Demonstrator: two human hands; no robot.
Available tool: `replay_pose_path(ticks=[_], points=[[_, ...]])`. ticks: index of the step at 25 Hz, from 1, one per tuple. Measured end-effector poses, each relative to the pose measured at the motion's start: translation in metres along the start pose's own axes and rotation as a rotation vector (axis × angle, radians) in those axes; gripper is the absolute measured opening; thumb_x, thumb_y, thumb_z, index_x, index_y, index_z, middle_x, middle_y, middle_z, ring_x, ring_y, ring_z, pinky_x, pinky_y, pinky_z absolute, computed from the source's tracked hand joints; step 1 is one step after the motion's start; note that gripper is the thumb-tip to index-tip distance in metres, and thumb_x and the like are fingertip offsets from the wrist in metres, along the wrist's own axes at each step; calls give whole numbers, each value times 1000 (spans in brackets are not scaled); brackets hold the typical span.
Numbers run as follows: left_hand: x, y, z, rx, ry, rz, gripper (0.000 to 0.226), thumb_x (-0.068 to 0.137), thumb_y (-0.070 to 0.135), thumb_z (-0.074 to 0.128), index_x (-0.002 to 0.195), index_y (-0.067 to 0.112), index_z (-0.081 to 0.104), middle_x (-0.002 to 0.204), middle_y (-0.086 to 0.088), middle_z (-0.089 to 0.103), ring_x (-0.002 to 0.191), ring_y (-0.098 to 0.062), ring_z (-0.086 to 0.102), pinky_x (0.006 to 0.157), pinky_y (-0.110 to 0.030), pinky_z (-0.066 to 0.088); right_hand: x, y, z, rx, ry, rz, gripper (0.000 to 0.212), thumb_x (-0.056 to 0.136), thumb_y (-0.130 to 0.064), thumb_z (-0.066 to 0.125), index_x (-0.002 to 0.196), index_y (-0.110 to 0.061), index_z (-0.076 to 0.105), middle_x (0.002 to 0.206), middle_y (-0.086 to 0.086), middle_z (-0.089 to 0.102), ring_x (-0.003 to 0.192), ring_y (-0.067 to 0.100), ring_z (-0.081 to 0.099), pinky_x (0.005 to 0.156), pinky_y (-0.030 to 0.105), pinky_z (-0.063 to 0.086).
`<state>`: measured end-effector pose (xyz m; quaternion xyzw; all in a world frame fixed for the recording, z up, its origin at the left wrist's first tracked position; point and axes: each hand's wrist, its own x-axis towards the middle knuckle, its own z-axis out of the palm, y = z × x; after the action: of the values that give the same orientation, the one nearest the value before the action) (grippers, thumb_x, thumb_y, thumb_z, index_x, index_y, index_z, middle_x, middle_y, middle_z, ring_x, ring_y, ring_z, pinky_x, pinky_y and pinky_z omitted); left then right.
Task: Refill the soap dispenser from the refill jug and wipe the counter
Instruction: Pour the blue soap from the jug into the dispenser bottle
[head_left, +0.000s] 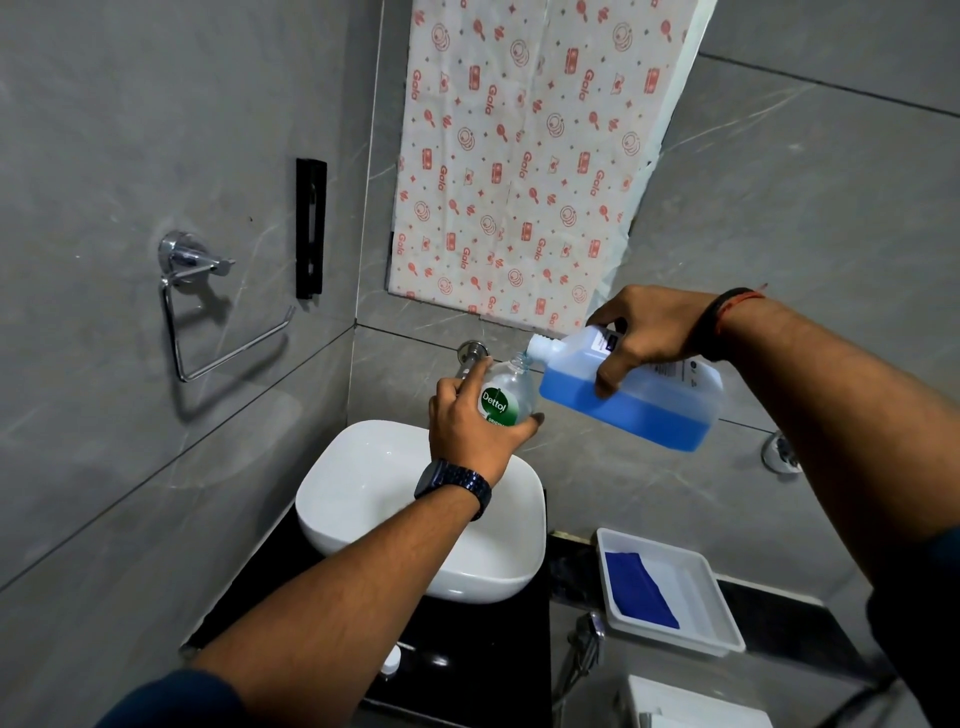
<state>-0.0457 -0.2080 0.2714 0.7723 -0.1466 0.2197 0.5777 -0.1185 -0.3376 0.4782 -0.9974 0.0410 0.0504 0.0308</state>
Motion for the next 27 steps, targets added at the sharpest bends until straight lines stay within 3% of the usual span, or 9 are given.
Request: replay_pose_path(ticks=[4,9,14,22,27], points=[[-2,0,0,-1,4,-11,89,45,52,84,124,44,44,103,2,44,99,-21,52,73,-30,50,-3,-2,0,-6,-9,20,61,45,-52,79,100,-28,67,94,-5,69,84,14,63,67,27,52],[-5,-1,1,-6,-1,-28,88,45,53,83,124,43,45,104,4,44,99,-19,53,77,-35,54,-3,-3,1,-7,-16,26,58,40,-53,76,93,-29,67,87,-9,67,79,11,63,60,25,47],[-6,-1,1,-11,5,-16,87,45,54,83,122,45,44,104,4,44,99,-19,53,75,-30,50,-4,-4,1,-29,-4,30,56,43,-52,80,93,-28,68,87,-7,68,80,14,64,67,30,55],[-5,0,1,-16,-2,-24,88,45,54,83,122,46,43,103,6,43,99,-19,52,75,-31,51,-5,-6,0,-29,-13,33,55,40,-54,75,88,-30,66,83,-11,66,77,10,62,57,24,44],[-5,0,1,-5,-13,-22,87,46,53,84,124,44,44,104,4,43,100,-19,51,76,-31,51,-3,-4,0,-33,-9,34,55,45,-51,80,94,-30,66,88,-9,66,81,13,63,62,26,48]])
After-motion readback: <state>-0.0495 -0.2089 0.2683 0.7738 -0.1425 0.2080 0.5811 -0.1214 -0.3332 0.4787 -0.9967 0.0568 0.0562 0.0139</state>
